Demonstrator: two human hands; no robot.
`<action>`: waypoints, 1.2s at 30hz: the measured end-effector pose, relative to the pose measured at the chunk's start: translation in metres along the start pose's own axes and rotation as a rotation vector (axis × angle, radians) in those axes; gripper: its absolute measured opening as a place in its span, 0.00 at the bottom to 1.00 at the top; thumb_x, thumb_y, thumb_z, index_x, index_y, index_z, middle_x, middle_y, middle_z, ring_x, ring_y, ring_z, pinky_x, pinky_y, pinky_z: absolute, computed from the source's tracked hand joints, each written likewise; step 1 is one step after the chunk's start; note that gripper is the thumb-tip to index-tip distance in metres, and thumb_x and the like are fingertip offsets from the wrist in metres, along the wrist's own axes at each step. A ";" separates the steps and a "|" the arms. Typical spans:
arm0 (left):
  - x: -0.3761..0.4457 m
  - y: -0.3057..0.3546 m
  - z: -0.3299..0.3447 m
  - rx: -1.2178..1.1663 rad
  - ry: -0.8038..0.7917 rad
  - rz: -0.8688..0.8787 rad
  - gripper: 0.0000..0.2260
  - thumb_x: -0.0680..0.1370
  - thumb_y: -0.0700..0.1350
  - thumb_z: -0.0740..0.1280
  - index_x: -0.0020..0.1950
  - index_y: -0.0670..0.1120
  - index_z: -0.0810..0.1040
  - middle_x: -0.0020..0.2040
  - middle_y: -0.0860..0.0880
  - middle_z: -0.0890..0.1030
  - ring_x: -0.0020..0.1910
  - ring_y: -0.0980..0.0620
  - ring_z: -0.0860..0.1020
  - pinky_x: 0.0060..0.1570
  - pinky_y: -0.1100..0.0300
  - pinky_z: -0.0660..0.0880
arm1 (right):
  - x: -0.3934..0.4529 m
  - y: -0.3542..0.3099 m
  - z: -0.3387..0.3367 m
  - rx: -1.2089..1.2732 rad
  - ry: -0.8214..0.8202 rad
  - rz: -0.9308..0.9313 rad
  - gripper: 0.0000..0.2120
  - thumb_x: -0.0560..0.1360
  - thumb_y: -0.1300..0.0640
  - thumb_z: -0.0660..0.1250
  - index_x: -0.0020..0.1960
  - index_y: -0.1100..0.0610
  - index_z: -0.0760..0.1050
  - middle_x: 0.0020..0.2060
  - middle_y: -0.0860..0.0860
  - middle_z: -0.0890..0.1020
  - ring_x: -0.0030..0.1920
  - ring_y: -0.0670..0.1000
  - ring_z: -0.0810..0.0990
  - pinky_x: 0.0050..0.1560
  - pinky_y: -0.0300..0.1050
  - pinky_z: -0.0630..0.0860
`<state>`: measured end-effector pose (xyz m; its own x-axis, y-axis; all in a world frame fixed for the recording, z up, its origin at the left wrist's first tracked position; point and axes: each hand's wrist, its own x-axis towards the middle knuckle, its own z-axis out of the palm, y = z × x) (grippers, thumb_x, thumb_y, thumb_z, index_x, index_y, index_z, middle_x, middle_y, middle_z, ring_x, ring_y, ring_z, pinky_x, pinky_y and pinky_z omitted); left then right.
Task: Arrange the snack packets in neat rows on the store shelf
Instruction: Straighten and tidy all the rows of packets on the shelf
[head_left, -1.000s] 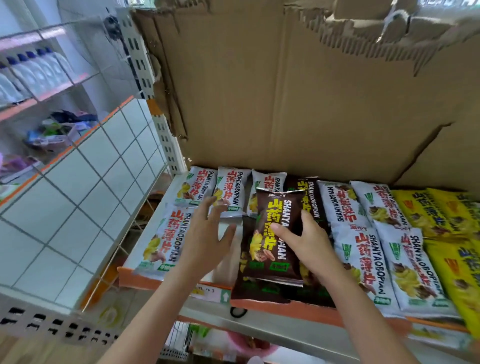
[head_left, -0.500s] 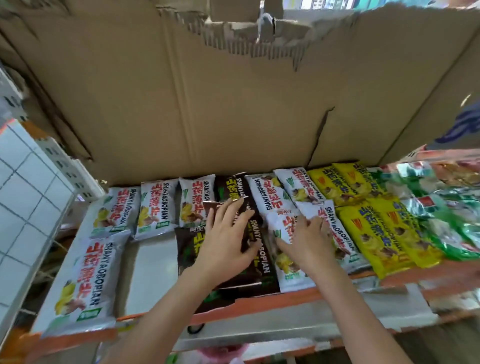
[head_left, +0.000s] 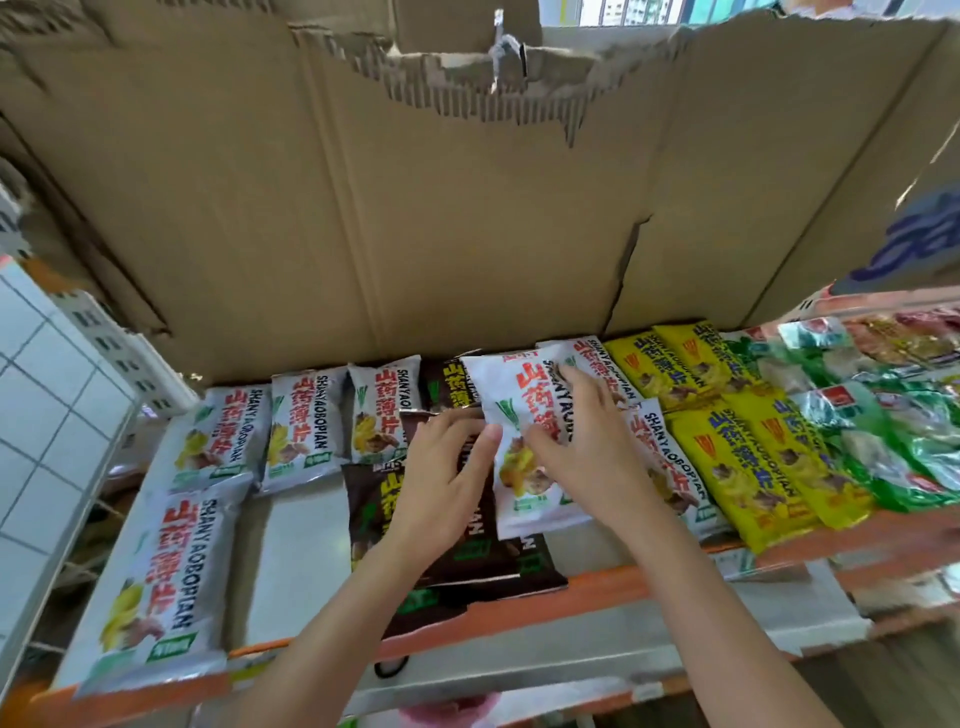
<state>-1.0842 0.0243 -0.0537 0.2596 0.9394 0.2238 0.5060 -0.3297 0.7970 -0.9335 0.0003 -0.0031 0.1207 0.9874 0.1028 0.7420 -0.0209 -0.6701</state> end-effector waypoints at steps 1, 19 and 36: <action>-0.001 0.006 -0.006 -0.121 0.019 -0.050 0.22 0.75 0.67 0.52 0.46 0.52 0.75 0.45 0.57 0.75 0.47 0.60 0.73 0.49 0.62 0.68 | 0.001 -0.007 0.002 0.083 -0.060 -0.029 0.33 0.77 0.50 0.63 0.75 0.51 0.50 0.73 0.47 0.57 0.71 0.47 0.59 0.62 0.38 0.60; -0.067 -0.074 -0.110 0.318 0.055 -0.653 0.26 0.77 0.36 0.61 0.73 0.44 0.57 0.64 0.43 0.68 0.57 0.45 0.72 0.44 0.62 0.67 | 0.014 -0.019 0.091 -0.259 -0.267 -0.218 0.32 0.73 0.39 0.64 0.72 0.49 0.60 0.68 0.48 0.58 0.68 0.50 0.52 0.67 0.49 0.59; -0.047 -0.057 -0.050 0.539 -0.113 -0.035 0.31 0.76 0.64 0.45 0.69 0.46 0.68 0.73 0.45 0.62 0.73 0.44 0.56 0.71 0.45 0.58 | -0.012 -0.016 0.065 -0.002 -0.184 0.040 0.30 0.73 0.52 0.69 0.69 0.37 0.61 0.64 0.50 0.62 0.62 0.51 0.68 0.52 0.38 0.63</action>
<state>-1.1661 0.0038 -0.0819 0.3069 0.9445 0.1172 0.8576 -0.3278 0.3963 -0.9899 -0.0009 -0.0413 0.0277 0.9978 -0.0599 0.7404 -0.0607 -0.6694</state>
